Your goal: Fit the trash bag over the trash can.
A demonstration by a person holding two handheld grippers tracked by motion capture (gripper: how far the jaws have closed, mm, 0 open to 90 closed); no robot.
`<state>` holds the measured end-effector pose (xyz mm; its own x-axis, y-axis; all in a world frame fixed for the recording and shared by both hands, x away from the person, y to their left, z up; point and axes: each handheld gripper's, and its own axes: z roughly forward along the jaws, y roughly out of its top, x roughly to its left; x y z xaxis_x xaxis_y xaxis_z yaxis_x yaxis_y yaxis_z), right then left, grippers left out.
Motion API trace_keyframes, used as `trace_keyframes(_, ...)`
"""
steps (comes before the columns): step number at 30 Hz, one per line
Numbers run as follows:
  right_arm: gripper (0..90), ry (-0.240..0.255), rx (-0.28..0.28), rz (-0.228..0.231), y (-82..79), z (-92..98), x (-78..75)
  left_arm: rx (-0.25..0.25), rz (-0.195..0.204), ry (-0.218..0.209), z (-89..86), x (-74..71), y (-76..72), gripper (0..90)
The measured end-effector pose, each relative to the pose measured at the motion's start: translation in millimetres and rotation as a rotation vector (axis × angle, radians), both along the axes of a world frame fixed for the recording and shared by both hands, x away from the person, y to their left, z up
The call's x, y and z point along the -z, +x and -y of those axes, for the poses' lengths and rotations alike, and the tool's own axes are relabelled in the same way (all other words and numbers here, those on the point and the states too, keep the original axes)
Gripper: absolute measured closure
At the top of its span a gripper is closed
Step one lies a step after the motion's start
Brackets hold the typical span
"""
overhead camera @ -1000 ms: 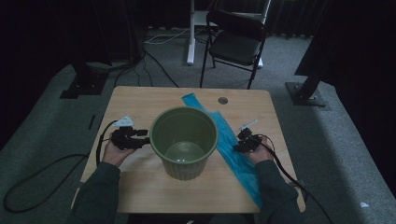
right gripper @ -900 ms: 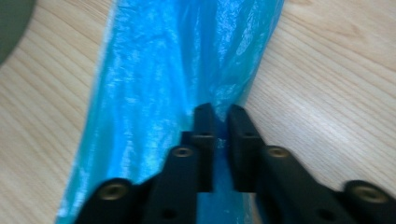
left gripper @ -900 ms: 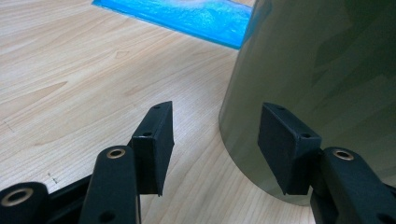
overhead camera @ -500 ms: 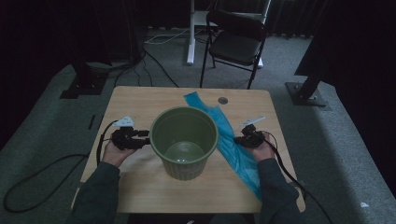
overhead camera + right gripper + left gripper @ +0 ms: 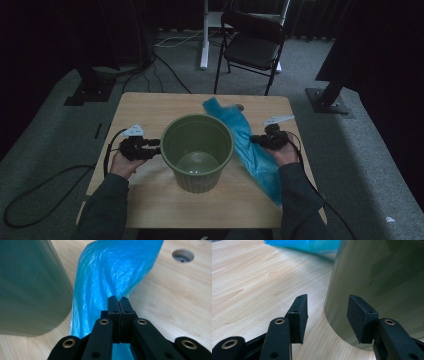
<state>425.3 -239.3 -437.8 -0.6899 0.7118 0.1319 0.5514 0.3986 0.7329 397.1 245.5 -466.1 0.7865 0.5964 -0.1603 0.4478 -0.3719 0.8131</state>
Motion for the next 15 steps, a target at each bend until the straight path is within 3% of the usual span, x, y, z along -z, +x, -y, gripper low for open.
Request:
trace_keyframes(11,89.7,0.084,-0.012,0.089,5.1,-2.9,-47.6,0.018,-0.012,-0.019,3.7,-1.5,1.4,50.5)
trace_keyframes(15,89.7,0.093,-0.015,0.130,4.8,-7.9,-65.2,0.031,-0.012,-0.017,7.0,-1.8,2.5,50.4)
